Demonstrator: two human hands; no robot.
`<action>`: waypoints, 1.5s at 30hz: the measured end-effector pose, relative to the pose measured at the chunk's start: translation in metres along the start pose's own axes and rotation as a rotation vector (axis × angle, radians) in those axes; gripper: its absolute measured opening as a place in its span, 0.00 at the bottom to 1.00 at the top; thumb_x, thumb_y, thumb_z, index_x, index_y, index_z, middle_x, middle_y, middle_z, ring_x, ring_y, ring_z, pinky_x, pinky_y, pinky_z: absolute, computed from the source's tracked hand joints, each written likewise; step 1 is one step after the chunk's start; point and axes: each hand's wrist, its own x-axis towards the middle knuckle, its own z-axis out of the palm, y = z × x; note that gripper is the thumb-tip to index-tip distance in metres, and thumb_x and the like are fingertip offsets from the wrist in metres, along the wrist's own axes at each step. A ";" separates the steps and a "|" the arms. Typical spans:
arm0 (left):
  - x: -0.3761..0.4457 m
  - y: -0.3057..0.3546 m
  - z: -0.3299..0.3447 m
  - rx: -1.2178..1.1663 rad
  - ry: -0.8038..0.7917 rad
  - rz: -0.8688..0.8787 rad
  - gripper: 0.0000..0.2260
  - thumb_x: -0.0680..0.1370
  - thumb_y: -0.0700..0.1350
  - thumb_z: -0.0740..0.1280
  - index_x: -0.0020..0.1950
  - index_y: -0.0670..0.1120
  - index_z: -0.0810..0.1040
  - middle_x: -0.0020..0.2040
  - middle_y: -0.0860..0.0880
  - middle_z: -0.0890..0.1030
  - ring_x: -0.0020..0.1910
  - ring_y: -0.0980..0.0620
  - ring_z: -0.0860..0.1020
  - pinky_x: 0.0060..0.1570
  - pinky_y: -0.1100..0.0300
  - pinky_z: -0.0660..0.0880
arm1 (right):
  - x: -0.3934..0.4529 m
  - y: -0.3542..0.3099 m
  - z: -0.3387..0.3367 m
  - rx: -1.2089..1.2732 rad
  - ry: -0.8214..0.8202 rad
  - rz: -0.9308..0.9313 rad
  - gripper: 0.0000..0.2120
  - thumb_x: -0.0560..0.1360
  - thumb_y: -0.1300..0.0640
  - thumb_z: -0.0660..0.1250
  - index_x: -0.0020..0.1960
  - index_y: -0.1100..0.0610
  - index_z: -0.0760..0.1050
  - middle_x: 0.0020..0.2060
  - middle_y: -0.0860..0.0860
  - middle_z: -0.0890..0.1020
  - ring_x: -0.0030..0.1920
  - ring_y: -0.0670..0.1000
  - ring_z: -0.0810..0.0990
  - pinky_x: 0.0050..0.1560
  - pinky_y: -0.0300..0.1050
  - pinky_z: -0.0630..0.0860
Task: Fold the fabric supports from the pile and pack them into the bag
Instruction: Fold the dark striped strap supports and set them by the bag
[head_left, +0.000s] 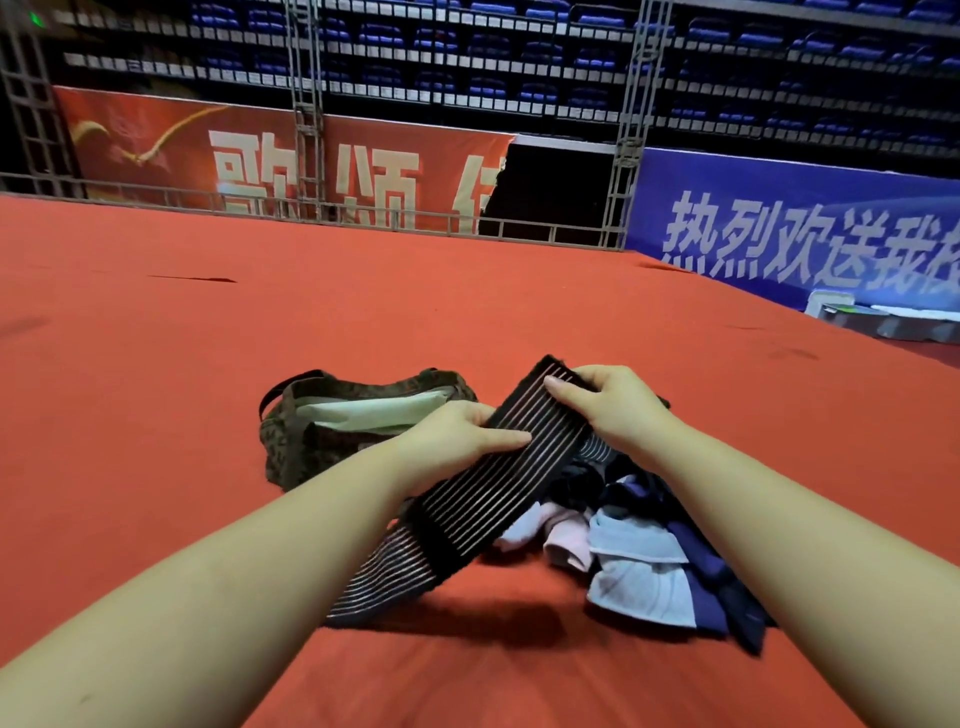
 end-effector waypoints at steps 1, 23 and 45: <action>-0.001 -0.004 0.001 0.003 -0.004 -0.003 0.03 0.75 0.43 0.70 0.43 0.44 0.80 0.42 0.42 0.83 0.39 0.47 0.81 0.41 0.58 0.78 | -0.002 0.001 0.001 -0.008 0.026 -0.005 0.08 0.76 0.54 0.67 0.40 0.54 0.80 0.35 0.50 0.83 0.37 0.49 0.81 0.45 0.47 0.79; -0.055 -0.115 -0.003 0.900 0.035 0.109 0.12 0.75 0.53 0.69 0.45 0.44 0.79 0.40 0.48 0.81 0.42 0.50 0.76 0.42 0.56 0.68 | -0.109 0.084 0.085 -0.355 -0.023 -0.164 0.32 0.69 0.54 0.74 0.70 0.51 0.66 0.62 0.41 0.70 0.63 0.43 0.68 0.65 0.38 0.62; -0.087 -0.141 -0.090 1.185 0.333 -0.005 0.08 0.75 0.46 0.66 0.52 0.54 0.82 0.50 0.53 0.83 0.53 0.50 0.79 0.48 0.56 0.74 | -0.097 0.115 0.083 -0.979 -0.242 -0.141 0.04 0.71 0.54 0.67 0.46 0.52 0.76 0.45 0.46 0.80 0.60 0.54 0.75 0.71 0.49 0.50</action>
